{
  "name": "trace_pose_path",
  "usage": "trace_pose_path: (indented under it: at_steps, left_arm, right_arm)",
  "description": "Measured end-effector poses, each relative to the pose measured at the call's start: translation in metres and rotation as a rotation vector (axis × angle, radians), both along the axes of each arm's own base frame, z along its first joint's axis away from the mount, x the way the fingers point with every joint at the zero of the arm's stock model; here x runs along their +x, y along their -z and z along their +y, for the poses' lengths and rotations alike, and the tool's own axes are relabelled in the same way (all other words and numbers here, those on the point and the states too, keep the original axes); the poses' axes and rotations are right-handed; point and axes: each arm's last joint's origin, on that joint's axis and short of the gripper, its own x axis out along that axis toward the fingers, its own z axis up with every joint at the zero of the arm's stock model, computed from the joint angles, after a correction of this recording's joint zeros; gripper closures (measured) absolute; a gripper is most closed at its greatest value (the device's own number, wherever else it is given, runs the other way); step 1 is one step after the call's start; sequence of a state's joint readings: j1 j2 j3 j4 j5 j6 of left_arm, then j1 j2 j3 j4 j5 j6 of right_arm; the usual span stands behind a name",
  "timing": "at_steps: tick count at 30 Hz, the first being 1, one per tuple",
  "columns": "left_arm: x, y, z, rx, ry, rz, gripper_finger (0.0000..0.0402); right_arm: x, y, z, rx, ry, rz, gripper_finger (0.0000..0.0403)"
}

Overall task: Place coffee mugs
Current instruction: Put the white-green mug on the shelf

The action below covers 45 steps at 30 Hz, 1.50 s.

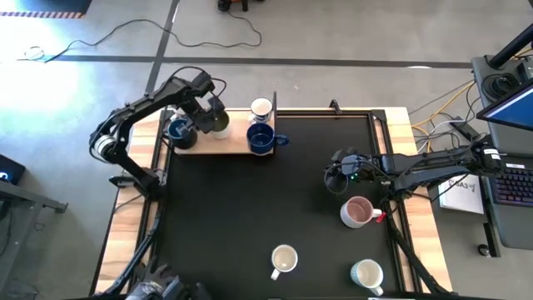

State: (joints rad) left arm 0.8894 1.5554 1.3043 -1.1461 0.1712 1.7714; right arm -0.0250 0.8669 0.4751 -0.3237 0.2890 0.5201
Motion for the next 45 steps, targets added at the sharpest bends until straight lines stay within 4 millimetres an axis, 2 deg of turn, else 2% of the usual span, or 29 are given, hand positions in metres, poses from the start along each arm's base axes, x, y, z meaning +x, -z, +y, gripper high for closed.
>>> trace_pose_path:
  at_steps: [12, 19, 29, 37, 45]
  left_arm:
    - [0.004, 0.012, 0.008, -0.056, -0.017, 0.038, 0.0395]
    - [0.005, 0.012, 0.008, -0.067, -0.062, 0.036, 0.0394]
    - [0.007, 0.002, 0.011, -0.050, -0.085, 0.019, 0.0367]
    - [0.011, -0.017, 0.011, -0.057, -0.161, -0.027, 0.0363]
    - [0.023, -0.026, -0.004, -0.180, -0.307, -0.060, 0.0363]
  right_arm:
    - [0.000, 0.000, 0.000, 0.000, 0.000, 0.000, 0.0335]
    - [0.000, 0.000, 0.000, 0.000, 0.000, 0.000, 0.0335]
    - [0.000, 0.000, 0.000, 0.000, 0.000, 0.000, 0.0335]
    - [0.000, 0.000, 0.000, 0.000, -0.001, 0.000, 0.0335]
    - [0.000, 0.000, 0.000, 0.000, 0.000, 0.000, 0.0335]
